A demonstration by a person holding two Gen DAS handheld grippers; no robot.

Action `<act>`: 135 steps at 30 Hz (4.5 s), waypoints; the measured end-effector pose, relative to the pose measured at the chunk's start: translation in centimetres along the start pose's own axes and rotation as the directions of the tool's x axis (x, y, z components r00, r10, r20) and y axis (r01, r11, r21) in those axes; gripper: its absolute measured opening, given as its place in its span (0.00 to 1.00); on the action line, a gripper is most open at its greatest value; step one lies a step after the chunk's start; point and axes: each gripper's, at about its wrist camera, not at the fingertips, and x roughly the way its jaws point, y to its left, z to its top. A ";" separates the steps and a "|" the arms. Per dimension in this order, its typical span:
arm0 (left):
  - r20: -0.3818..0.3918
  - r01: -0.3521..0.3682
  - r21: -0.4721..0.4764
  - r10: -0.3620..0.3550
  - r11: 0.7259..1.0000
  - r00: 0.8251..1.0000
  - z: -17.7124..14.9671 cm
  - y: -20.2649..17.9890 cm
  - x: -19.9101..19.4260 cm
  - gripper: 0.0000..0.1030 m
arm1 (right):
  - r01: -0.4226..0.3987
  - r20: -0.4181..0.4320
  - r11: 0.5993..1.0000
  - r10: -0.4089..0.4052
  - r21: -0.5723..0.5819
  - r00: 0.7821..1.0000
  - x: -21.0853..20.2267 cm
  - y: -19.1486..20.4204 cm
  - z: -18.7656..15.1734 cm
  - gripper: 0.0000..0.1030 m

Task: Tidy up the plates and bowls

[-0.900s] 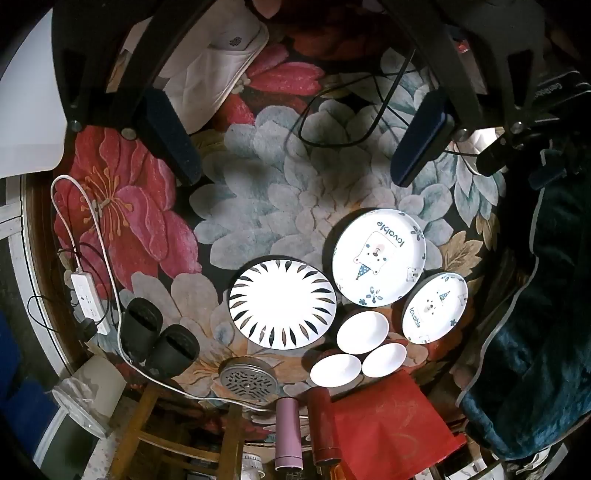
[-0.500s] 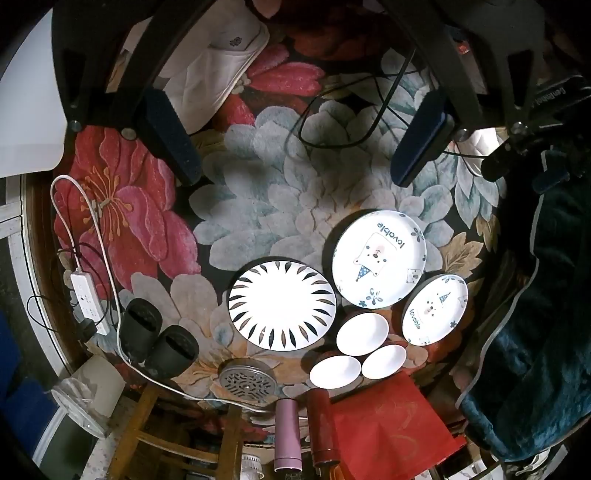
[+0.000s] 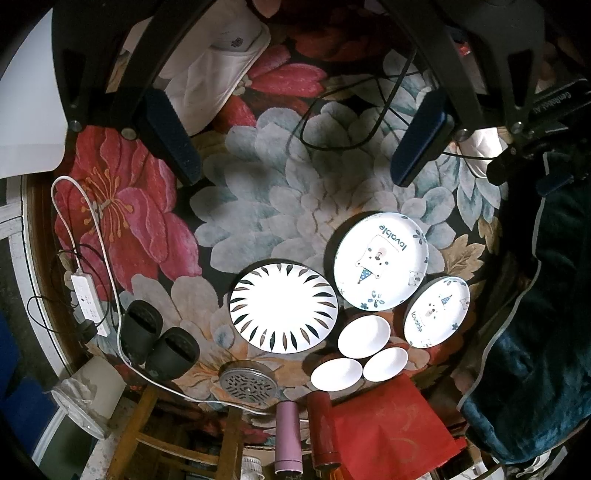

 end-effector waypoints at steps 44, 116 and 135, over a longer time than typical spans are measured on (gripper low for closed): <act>0.004 -0.005 -0.016 0.005 1.000 1.000 0.5 1.4 0.0 0.99 | -0.016 -0.051 1.000 0.017 0.018 0.999 0.8 -0.2 -0.1 1.00; -0.147 0.206 -0.015 -0.206 0.979 0.968 17.5 -11.1 29.2 0.39 | -0.336 -0.026 0.918 0.349 0.209 0.937 23.6 -17.1 14.9 0.74; -0.130 0.141 0.130 -0.124 0.981 0.984 16.8 -11.5 29.3 0.18 | -0.311 -0.143 0.945 0.322 0.097 0.936 27.6 -14.2 14.9 0.16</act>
